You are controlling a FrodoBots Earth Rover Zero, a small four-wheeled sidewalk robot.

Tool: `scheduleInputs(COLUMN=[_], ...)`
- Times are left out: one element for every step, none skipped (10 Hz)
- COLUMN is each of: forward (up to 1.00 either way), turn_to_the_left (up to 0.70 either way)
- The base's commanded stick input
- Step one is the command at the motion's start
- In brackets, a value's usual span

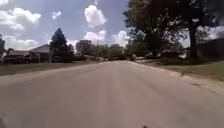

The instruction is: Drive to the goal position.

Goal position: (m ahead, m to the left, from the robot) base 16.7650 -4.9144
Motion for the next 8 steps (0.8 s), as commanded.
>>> scheduleInputs(forward=[0.85,0.85,0.85,0.85,0.85,0.85,0.85,0.85], turn_to_the_left=[0.0,0.0,0.0,0.0,0.0,0.0,0.0,0.0])
